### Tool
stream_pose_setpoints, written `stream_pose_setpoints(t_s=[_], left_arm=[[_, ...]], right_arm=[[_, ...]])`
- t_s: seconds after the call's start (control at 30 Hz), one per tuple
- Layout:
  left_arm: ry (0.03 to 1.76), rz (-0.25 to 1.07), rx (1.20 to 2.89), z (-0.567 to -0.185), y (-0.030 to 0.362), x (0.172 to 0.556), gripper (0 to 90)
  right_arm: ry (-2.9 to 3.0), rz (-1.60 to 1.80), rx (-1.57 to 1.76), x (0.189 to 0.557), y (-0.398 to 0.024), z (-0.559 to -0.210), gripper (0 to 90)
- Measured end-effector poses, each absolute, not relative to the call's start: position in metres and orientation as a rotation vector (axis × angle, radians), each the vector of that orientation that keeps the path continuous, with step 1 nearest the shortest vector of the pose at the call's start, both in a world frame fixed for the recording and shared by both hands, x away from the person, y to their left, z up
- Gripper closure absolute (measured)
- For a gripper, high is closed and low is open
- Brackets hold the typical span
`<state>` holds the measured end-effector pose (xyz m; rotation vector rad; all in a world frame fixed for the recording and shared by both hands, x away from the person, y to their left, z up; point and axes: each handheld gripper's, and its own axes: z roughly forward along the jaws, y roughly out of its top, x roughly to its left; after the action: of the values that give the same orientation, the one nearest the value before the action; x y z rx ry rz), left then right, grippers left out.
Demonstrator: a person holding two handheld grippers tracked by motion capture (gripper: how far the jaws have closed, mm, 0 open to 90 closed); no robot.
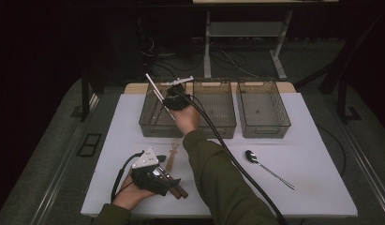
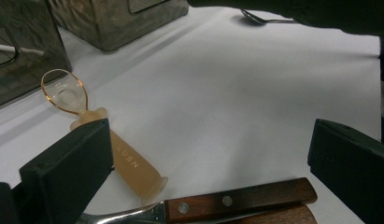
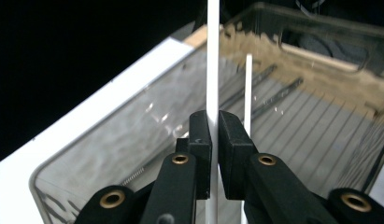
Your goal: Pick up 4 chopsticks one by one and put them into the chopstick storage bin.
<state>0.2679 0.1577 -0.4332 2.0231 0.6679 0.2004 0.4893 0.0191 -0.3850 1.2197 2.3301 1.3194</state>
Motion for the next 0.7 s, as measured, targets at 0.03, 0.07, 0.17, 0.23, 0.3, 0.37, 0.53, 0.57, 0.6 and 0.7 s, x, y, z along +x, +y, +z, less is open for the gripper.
stream_pose_setpoints(t_s=[0.03,0.07,0.17,0.23,0.3,0.37,0.53,0.57,0.6,0.7], left_arm=[[0.668,0.200,2.023,-0.433,0.158,0.268,0.0],[0.666,0.202,2.026,-0.433,0.158,0.268,0.0],[0.667,0.203,2.024,-0.433,0.158,0.268,0.0],[0.665,0.204,2.024,-0.433,0.158,0.268,0.0],[0.664,0.205,2.026,-0.433,0.158,0.268,0.0],[0.665,0.207,2.026,-0.433,0.158,0.268,0.0],[0.665,0.209,2.031,-0.433,0.158,0.268,0.0],[0.666,0.209,2.031,-0.433,0.158,0.267,0.0],[0.664,0.211,2.032,-0.433,0.158,0.267,0.0],[0.664,0.214,2.035,-0.433,0.158,0.267,0.0]], right_arm=[[2.336,1.311,1.231,0.489,0.020,-0.387,84.0],[2.333,1.288,1.239,0.489,0.021,-0.388,82.4],[2.326,1.254,1.242,0.488,0.022,-0.386,67.2],[2.323,1.252,1.239,0.488,0.020,-0.383,60.7],[2.331,1.244,1.231,0.487,0.017,-0.378,58.7],[2.337,1.238,1.208,0.485,0.014,-0.373,54.1],[2.365,1.253,1.147,0.476,0.004,-0.361,48.3],[2.370,1.258,1.133,0.474,0.001,-0.359,47.3],[2.376,1.267,1.126,0.471,-0.002,-0.356,45.6],[2.395,1.290,1.095,0.464,-0.013,-0.350,42.7]])
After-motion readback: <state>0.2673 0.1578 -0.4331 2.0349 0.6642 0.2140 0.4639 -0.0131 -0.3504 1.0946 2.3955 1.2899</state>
